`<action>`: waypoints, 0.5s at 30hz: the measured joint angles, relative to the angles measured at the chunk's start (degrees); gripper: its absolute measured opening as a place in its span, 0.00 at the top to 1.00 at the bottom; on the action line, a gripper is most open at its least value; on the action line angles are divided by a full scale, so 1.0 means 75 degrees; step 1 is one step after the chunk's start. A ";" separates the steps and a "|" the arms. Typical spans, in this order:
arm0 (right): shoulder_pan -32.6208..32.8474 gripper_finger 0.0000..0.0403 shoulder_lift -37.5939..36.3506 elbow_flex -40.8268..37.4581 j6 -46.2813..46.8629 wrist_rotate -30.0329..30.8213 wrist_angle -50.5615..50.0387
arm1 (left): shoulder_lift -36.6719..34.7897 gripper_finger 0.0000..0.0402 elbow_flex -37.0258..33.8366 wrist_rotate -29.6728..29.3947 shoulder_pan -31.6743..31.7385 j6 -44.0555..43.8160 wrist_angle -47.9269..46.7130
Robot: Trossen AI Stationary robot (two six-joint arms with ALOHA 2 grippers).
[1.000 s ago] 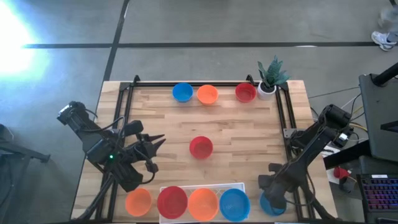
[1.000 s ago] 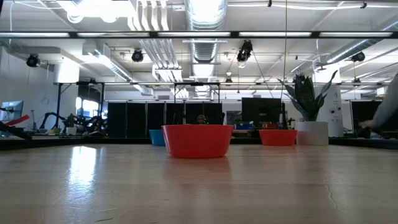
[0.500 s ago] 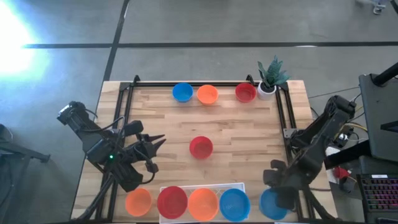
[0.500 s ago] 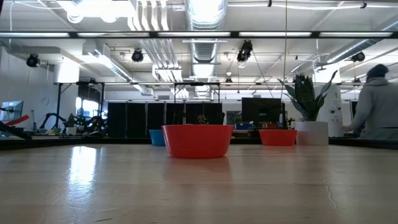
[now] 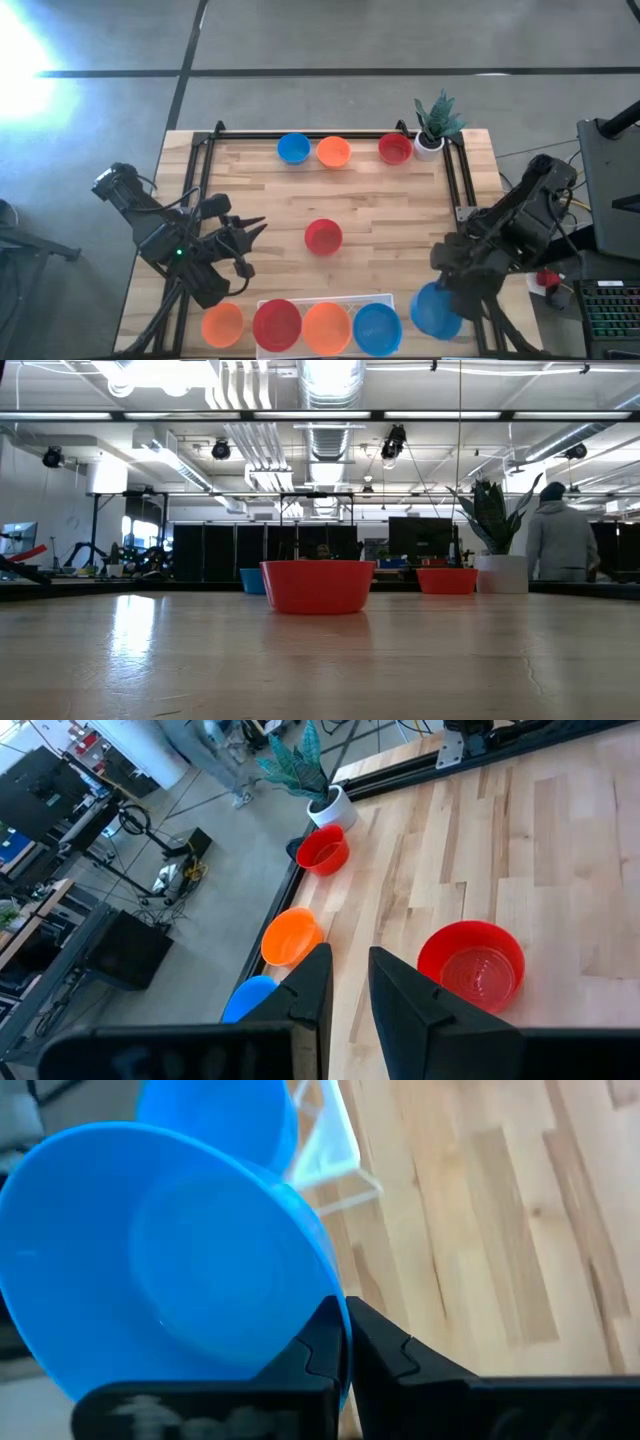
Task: Pick & Place Mini bowls
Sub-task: Stack the bottom blue bowl on top of the other blue bowl on the shelf
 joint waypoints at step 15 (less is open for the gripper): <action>-0.1495 0.98 0.1744 0.1957 -0.1052 -0.1041 0.0008 | 0.0001 0.84 0.0000 0.0291 0.0000 0.0006 0.0039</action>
